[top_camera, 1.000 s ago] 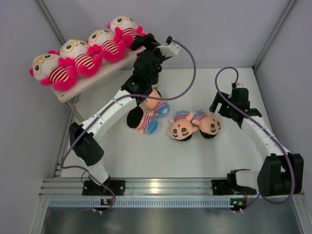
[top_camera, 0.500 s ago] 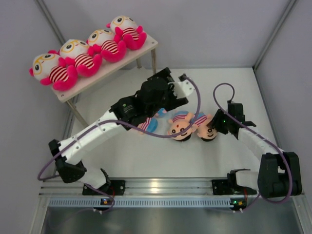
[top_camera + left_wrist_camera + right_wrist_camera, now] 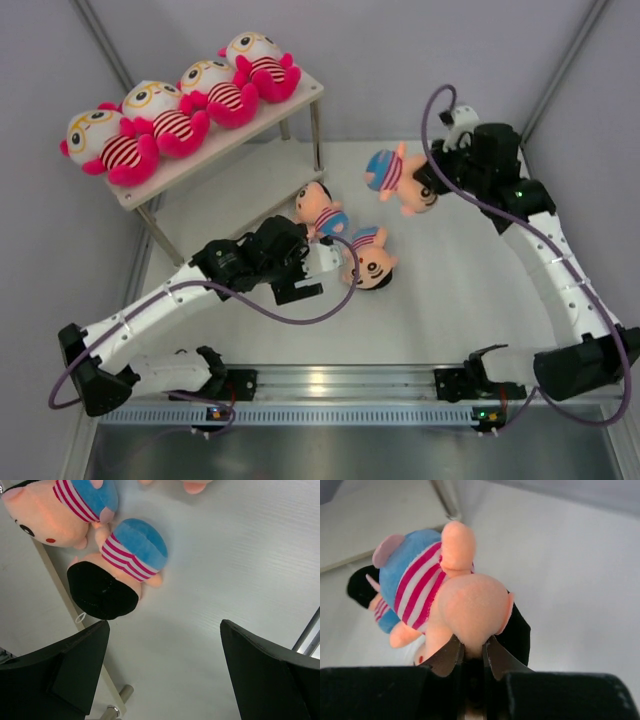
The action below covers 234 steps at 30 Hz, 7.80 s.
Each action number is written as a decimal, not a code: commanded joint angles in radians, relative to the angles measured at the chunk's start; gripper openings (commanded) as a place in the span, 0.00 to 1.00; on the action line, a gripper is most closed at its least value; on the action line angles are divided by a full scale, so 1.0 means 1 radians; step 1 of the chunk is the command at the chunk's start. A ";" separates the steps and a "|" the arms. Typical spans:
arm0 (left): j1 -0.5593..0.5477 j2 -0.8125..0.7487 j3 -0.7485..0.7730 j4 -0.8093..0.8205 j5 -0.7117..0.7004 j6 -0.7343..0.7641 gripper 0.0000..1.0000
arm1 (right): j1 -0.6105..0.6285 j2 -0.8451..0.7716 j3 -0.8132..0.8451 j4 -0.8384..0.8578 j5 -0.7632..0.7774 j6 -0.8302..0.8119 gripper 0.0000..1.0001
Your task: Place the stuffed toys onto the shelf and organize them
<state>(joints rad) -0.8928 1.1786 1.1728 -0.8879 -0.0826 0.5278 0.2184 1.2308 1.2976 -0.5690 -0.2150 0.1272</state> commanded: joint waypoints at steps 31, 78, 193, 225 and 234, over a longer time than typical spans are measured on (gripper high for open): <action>0.005 -0.295 -0.203 0.044 0.576 0.759 0.75 | 0.647 0.331 0.313 -0.304 -0.400 -0.713 0.00; 0.215 0.234 -0.009 0.859 -0.328 -0.029 0.00 | 0.199 -0.025 -0.282 0.531 -0.150 0.029 0.73; 0.210 -0.094 -0.292 0.147 0.760 1.965 0.87 | 0.434 0.176 -0.167 0.035 -0.605 -0.140 0.00; 0.161 0.090 -0.062 0.441 0.561 1.031 0.98 | 0.386 0.128 -0.115 0.035 -0.612 -0.150 0.00; 0.144 0.104 -0.076 0.441 0.619 1.083 0.74 | 0.392 0.105 -0.124 0.054 -0.647 -0.159 0.00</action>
<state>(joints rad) -0.7376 1.2835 1.0771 -0.5186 0.4831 1.5574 0.5758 1.3941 1.1408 -0.5205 -0.7498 -0.0120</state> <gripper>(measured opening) 0.851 0.081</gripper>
